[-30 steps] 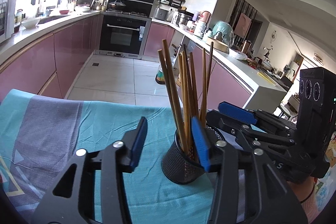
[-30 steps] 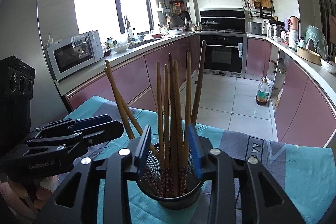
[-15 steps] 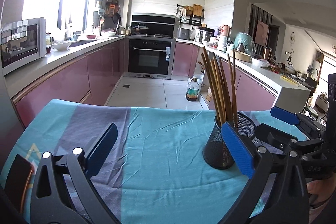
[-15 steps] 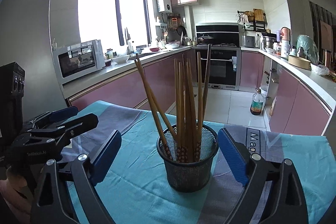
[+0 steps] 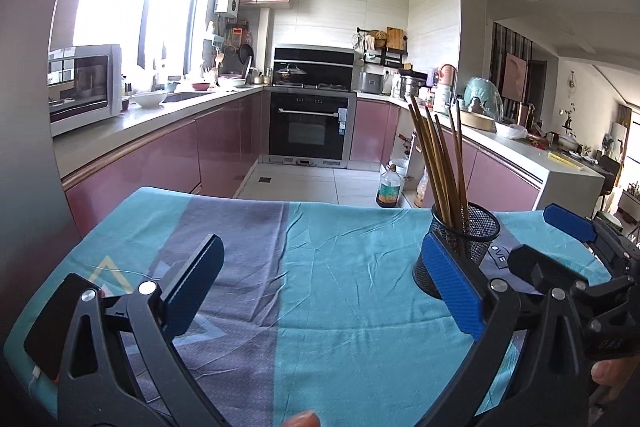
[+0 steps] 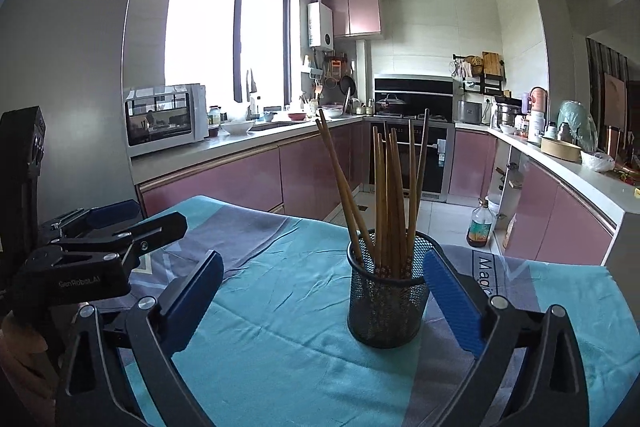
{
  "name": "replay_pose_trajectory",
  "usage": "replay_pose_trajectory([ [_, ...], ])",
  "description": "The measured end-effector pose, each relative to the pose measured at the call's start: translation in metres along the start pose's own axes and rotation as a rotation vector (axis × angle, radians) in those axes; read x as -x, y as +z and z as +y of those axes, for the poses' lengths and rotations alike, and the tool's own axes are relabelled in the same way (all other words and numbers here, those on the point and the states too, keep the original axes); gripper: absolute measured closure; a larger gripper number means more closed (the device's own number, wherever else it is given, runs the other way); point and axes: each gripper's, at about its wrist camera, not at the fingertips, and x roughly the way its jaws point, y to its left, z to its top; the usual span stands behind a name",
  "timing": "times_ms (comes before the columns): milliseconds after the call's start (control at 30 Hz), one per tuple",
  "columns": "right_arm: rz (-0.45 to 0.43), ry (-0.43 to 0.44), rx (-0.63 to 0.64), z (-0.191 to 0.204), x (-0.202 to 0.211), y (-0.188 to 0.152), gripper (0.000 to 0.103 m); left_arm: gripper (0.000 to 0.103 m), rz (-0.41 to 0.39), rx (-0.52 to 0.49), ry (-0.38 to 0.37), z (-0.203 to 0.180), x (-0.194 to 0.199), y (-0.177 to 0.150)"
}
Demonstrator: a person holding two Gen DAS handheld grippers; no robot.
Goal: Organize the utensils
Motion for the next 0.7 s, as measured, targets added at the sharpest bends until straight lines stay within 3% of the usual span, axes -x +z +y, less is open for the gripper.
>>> replay_pose_trajectory([
  [333, -0.027, -0.012, -0.011, 0.014, 0.013, -0.007, 0.006, 0.006, -0.065, -0.009, 0.012, -0.008, 0.024, 0.005],
  [700, -0.041, -0.026, -0.013, 0.017, 0.018, -0.008, 0.006, 0.006, -0.062, -0.002, 0.012, -0.007, 0.034, 0.003],
])
